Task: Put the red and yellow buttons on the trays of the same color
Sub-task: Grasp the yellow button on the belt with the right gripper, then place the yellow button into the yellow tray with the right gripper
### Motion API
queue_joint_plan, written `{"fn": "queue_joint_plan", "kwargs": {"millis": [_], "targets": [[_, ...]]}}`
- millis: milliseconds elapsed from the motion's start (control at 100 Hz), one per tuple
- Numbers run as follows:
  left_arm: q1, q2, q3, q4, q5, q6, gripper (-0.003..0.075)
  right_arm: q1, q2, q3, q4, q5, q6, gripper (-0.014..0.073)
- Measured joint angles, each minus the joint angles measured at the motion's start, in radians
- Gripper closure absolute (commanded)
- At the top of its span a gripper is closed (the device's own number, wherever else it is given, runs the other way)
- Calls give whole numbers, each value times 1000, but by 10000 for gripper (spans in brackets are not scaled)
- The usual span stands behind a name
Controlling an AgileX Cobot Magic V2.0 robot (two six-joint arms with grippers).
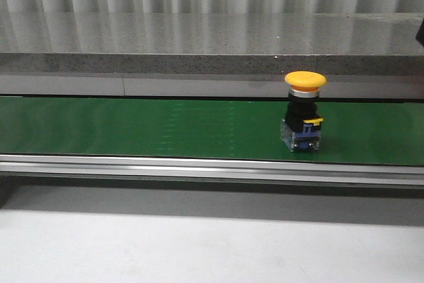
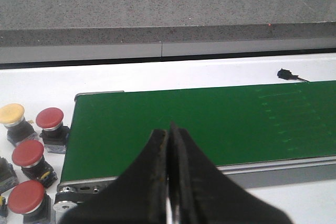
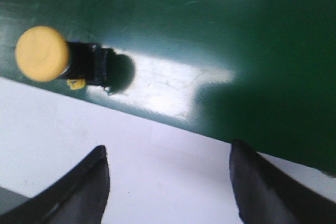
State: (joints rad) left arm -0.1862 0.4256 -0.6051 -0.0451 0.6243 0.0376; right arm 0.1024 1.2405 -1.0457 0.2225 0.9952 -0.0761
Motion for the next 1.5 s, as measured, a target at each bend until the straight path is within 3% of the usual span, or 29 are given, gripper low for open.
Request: {"fn": "queue_joint_plan", "kwargs": {"millis": [300, 680, 780, 930, 1100, 1250, 1500], "targets": [[0, 0, 0, 0, 0, 0, 741, 121, 78, 0, 12, 20, -57, 98], [0, 0, 0, 0, 0, 0, 741, 134, 209, 0, 45, -113, -124, 108], [0, 0, 0, 0, 0, 0, 741, 134, 235, 0, 43, -173, -131, 193], [0, 0, 0, 0, 0, 0, 741, 134, 247, 0, 6, -196, -131, 459], [0, 0, 0, 0, 0, 0, 741, 134, 215, 0, -40, -203, -131, 483], [0, 0, 0, 0, 0, 0, 741, 62, 141, 0, -67, -205, -102, 483], [0, 0, 0, 0, 0, 0, 741, -254, 103, 0, -81, -213, -61, 483]]}}
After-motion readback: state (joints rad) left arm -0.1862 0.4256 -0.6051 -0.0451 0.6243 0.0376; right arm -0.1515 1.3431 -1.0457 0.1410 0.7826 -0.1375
